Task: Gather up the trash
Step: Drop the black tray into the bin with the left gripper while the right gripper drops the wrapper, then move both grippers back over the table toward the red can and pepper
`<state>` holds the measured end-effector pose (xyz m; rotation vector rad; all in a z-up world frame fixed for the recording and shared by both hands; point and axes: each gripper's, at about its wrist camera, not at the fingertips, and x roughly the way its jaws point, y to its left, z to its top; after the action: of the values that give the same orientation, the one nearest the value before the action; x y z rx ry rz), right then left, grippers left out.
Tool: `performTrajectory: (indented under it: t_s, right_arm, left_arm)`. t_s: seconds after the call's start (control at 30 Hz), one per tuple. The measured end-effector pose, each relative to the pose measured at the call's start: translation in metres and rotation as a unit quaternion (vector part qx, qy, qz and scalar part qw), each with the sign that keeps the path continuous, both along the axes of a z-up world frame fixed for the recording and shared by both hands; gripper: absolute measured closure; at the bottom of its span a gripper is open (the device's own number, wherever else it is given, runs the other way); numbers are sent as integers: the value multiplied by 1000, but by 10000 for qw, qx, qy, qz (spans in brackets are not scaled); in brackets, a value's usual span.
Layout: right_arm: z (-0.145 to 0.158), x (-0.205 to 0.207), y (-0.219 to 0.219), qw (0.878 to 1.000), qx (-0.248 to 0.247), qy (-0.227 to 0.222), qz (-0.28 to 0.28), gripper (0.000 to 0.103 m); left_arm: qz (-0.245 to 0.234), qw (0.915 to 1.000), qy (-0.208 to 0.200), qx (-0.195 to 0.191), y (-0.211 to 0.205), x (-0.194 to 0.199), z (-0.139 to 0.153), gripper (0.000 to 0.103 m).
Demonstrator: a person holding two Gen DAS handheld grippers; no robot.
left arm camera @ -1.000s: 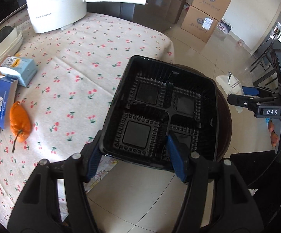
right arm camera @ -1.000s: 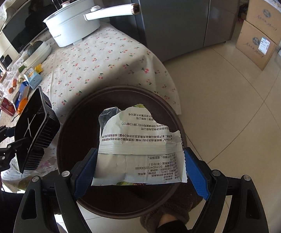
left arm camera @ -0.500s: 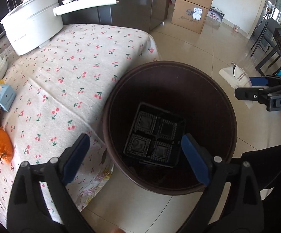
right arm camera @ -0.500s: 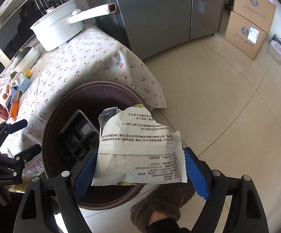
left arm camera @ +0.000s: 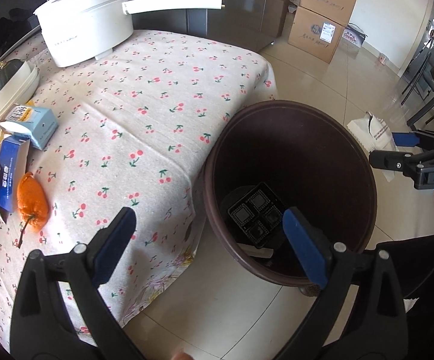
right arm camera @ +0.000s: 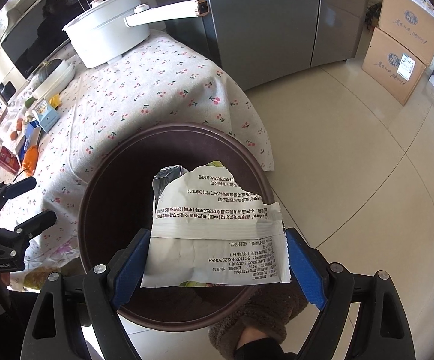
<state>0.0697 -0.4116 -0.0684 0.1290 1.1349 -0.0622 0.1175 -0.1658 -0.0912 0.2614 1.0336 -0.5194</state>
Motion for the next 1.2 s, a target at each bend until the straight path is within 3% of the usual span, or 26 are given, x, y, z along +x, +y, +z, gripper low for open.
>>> performTrajectory:
  t_s: [0.17,0.77,1.2]
  right_arm:
    - [3,8,15,9999,-42,6,94,4]
    - [20,32,68,9990,-99,-76,439,3]
    - [43,61,146,9943,-97,-309,1019,3]
  left_arm:
    - [129,9999,-17,24,13,1,3,4]
    - [612,9980,-125,-61,66,6,19,4]
    - [1513,9881,-238,-165,153,18,33,4]
